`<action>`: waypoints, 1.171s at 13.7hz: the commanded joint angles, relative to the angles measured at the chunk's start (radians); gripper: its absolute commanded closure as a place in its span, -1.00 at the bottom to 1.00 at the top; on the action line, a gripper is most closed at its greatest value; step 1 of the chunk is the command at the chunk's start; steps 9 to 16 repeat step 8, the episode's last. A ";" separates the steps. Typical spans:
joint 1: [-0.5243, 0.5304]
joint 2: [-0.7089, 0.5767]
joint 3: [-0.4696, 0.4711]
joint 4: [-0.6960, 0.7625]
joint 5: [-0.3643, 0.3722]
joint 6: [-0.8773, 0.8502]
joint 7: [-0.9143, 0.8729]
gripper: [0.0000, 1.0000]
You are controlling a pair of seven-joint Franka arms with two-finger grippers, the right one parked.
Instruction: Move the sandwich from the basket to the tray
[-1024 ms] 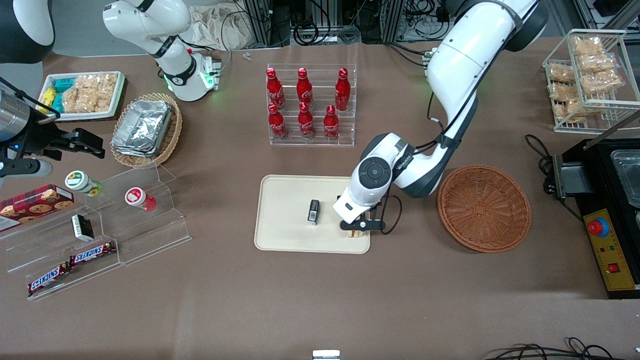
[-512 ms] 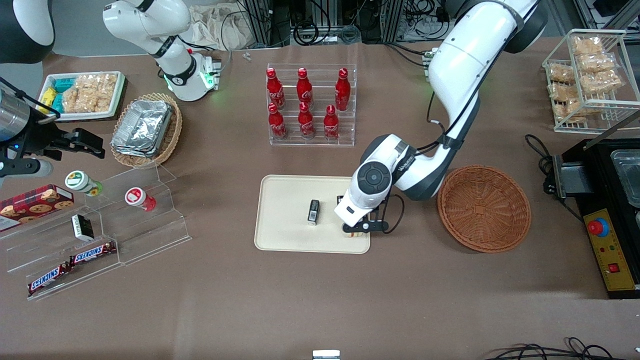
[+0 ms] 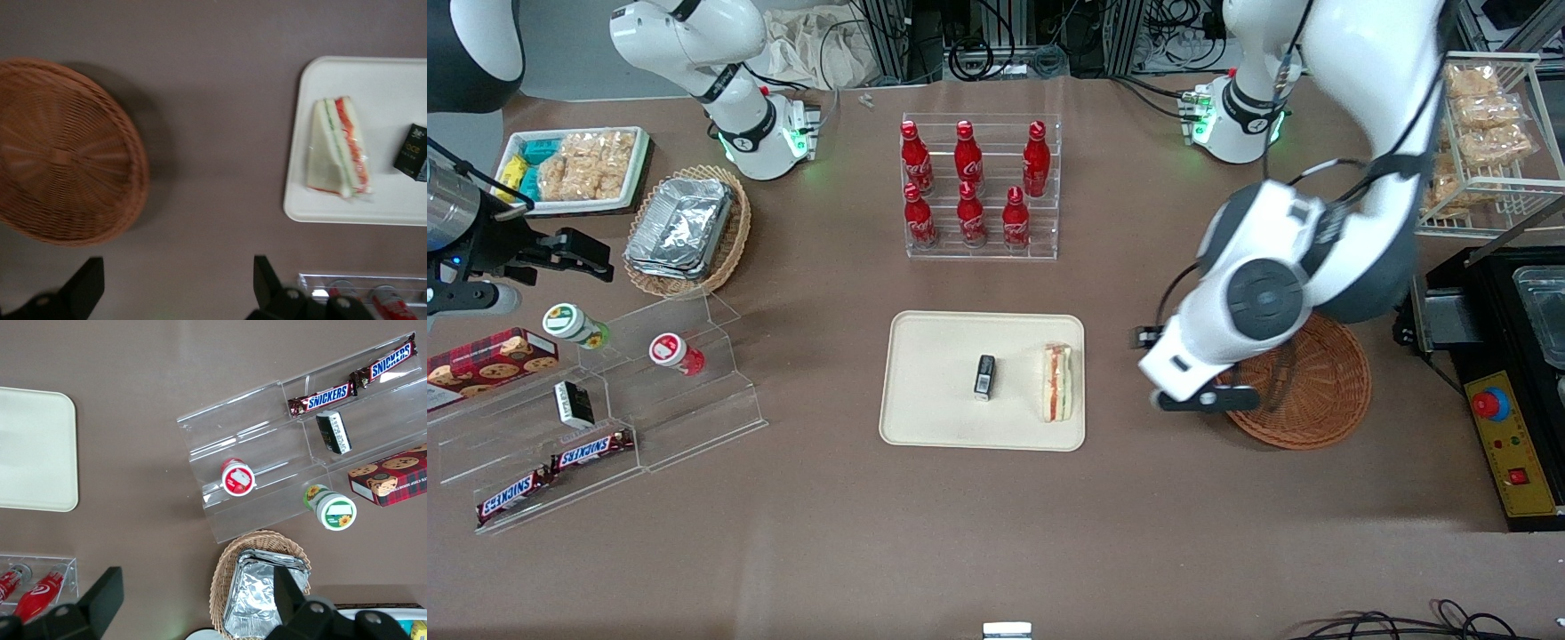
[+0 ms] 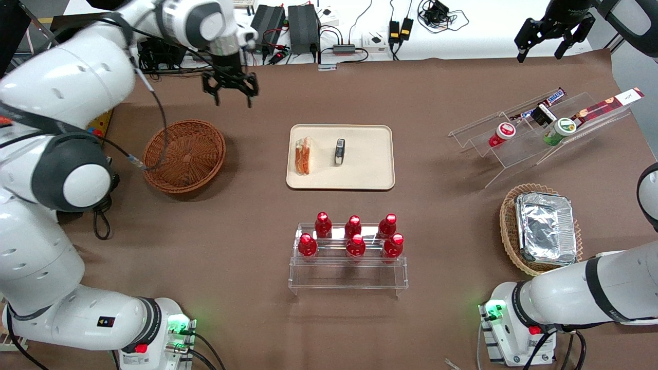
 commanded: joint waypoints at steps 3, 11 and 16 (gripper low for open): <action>0.191 -0.129 -0.005 -0.036 0.023 -0.072 0.261 -1.00; 0.342 -0.154 -0.003 -0.023 0.017 -0.123 0.337 -1.00; 0.342 -0.154 -0.003 -0.023 0.017 -0.123 0.337 -1.00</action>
